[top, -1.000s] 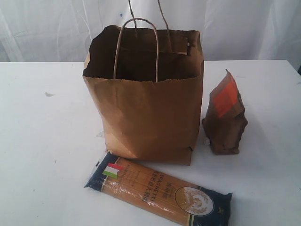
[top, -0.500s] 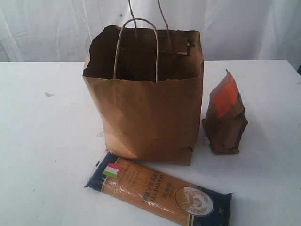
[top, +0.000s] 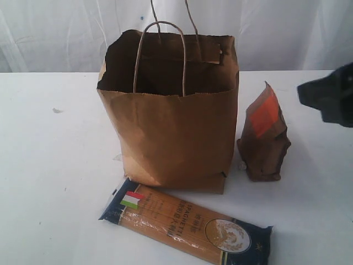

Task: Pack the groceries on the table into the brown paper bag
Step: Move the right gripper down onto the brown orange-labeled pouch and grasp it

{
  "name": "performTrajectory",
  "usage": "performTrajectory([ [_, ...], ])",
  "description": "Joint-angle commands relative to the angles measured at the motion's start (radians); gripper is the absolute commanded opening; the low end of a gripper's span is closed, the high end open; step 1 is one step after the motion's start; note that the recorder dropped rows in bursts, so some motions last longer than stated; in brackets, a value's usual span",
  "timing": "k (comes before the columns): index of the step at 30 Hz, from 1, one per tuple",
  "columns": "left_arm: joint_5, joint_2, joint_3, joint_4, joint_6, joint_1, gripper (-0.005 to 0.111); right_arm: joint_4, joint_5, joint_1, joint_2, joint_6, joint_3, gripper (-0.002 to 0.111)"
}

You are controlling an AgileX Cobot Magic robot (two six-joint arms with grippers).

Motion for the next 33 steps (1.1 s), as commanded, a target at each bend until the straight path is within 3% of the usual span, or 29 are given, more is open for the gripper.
performTrajectory([
  [1, -0.003, -0.005, 0.003, -0.011, -0.002, 0.001, 0.0, -0.008, -0.015, -0.026, 0.176, -0.009, -0.096, 0.061],
  [15, -0.003, -0.005, 0.003, -0.011, -0.002, 0.001, 0.0, 0.03, 0.014, -0.173, 0.537, -0.074, -0.285, 0.061],
  [33, -0.003, -0.005, 0.003, -0.011, -0.002, 0.001, 0.0, 0.17, 0.001, -0.182, 0.871, -0.251, -0.33, 0.061],
])
